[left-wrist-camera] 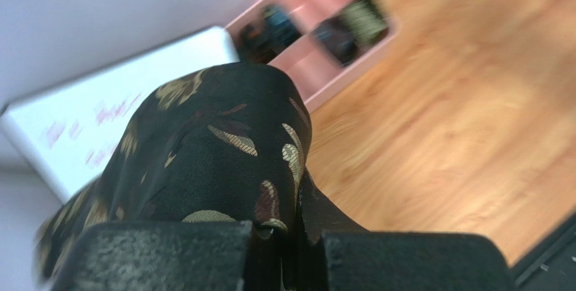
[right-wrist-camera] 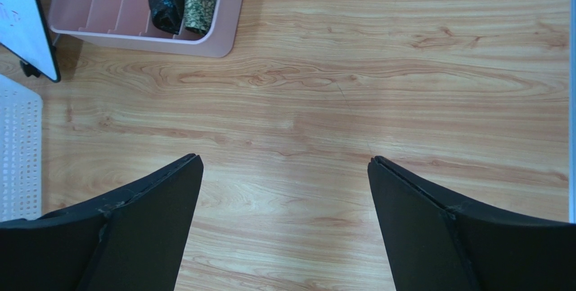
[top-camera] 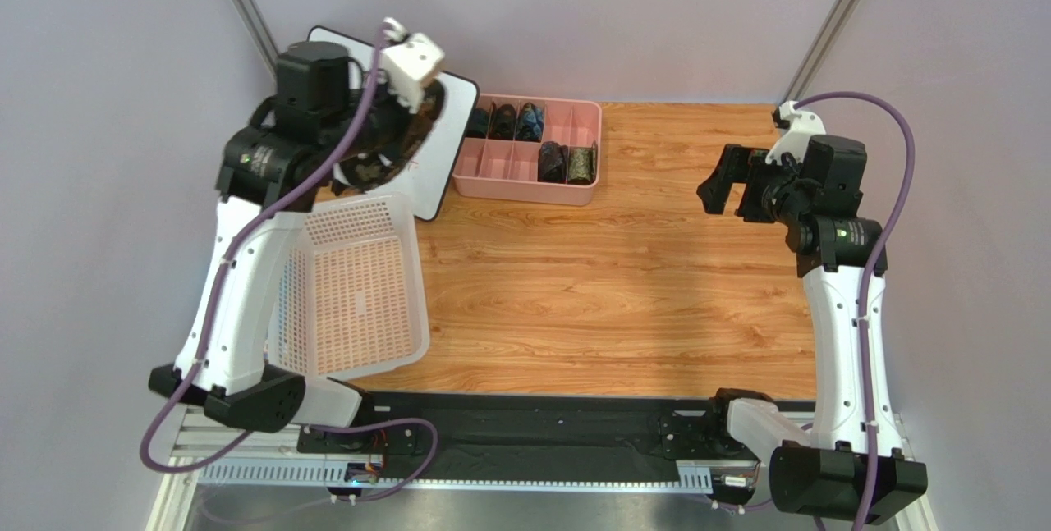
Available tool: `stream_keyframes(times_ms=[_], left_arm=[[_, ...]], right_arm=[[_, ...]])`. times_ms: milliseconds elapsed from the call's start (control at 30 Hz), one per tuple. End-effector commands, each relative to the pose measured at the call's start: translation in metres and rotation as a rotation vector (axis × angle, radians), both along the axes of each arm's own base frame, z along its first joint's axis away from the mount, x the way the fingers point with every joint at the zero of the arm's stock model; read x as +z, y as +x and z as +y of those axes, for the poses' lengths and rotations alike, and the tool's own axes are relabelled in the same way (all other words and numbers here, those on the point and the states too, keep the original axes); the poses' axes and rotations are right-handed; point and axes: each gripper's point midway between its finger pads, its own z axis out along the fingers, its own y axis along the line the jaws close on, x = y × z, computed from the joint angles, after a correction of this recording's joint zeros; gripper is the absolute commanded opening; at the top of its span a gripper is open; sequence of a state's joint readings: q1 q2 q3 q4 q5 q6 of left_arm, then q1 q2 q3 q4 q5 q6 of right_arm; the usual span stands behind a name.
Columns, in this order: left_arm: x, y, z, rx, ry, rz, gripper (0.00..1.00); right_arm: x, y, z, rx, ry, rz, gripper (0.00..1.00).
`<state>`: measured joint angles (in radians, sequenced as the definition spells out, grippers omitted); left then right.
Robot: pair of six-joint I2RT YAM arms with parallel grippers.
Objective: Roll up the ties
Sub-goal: Place the tie at the center of the board, then flatten out the tie at the center of the board.
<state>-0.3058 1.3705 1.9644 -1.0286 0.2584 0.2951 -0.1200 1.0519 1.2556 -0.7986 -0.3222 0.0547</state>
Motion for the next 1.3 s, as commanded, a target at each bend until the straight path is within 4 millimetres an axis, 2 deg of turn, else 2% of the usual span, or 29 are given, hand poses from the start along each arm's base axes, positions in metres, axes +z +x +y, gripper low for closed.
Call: stream_keyframes(times_ms=[0,33,67,100,133,167,200,233,267,300,367,433,467,500,567,600,733,900,1033,1100,1133,1233,1267], left_arm=[[-0.032,-0.029,-0.098,-0.345,0.118,0.055,0.0],[-0.048,-0.03,-0.114,-0.399,0.169,0.068,0.0],[-0.058,-0.045,-0.139,-0.488,0.269,0.019,0.0],[-0.086,-0.045,-0.153,-0.527,0.338,0.042,0.0],[-0.101,-0.051,-0.164,-0.568,0.381,0.044,0.0],[-0.116,-0.063,-0.178,-0.636,0.396,0.06,0.06],[-0.14,-0.068,-0.187,-0.671,0.392,0.11,0.12],[-0.149,-0.072,-0.193,-0.698,0.37,0.14,0.23],[-0.158,-0.08,-0.202,-0.742,0.334,0.175,0.5],[-0.173,-0.083,-0.206,-0.759,0.332,0.224,0.6],[-0.181,-0.087,-0.206,-0.767,0.328,0.257,0.75],[-0.191,-0.091,-0.19,-0.77,0.326,0.287,0.77],[-0.193,-0.098,-0.185,-0.793,0.298,0.308,0.99],[-0.203,-0.105,-0.17,-0.788,0.3,0.33,1.0],[-0.217,-0.098,-0.149,-0.732,0.322,0.353,1.0],[-0.232,-0.101,-0.138,-0.713,0.34,0.389,1.0],[-0.267,-0.099,-0.121,-0.621,0.356,0.504,0.95],[-0.294,-0.113,-0.127,-0.612,0.307,0.637,0.92],[-0.312,-0.106,-0.132,-0.567,0.308,0.683,0.89],[-0.315,-0.1,-0.14,-0.537,0.276,0.692,0.87],[-0.313,-0.097,-0.145,-0.53,0.255,0.685,0.84],[-0.296,-0.084,-0.168,-0.524,0.157,0.603,0.8],[-0.287,-0.071,-0.179,-0.515,0.122,0.525,0.79]], right_arm=[[0.011,0.002,-0.021,-0.058,-0.083,-0.01,1.0],[0.009,0.0,-0.024,-0.066,-0.078,0.006,1.0],[0.006,-0.001,-0.029,-0.081,-0.073,0.024,1.0],[0.001,-0.001,-0.033,-0.073,-0.089,0.041,1.0],[-0.005,-0.005,-0.036,-0.075,-0.079,0.075,1.0],[-0.008,-0.007,-0.041,-0.069,-0.068,0.09,1.0],[-0.016,-0.007,-0.044,-0.062,-0.058,0.127,1.0],[-0.023,-0.012,-0.044,-0.052,-0.045,0.165,1.0],[-0.026,-0.013,-0.047,-0.037,-0.042,0.177,1.0],[-0.031,-0.015,-0.047,-0.026,-0.038,0.199,1.0],[-0.037,-0.02,-0.042,0.017,-0.032,0.228,1.0],[-0.042,-0.024,-0.038,0.057,-0.034,0.246,1.0],[-0.043,-0.025,-0.032,0.089,-0.021,0.246,1.0],[-0.048,-0.027,-0.03,0.122,-0.026,0.258,0.99],[-0.061,-0.031,-0.021,0.182,-0.02,0.302,0.97],[-0.067,-0.032,-0.017,0.207,-0.031,0.316,0.95],[-0.111,-0.027,-0.009,0.334,-0.203,0.391,0.89],[-0.148,-0.016,-0.001,0.554,-0.409,0.451,0.81],[-0.179,-0.003,-0.009,0.605,-0.483,0.5,0.78],[-0.188,0.0,0.001,0.626,-0.481,0.531,0.72],[-0.199,0.0,0.006,0.635,-0.462,0.57,0.7],[-0.213,0.0,0.017,0.603,-0.381,0.628,0.63],[-0.216,-0.001,0.021,0.599,-0.351,0.642,0.61]])
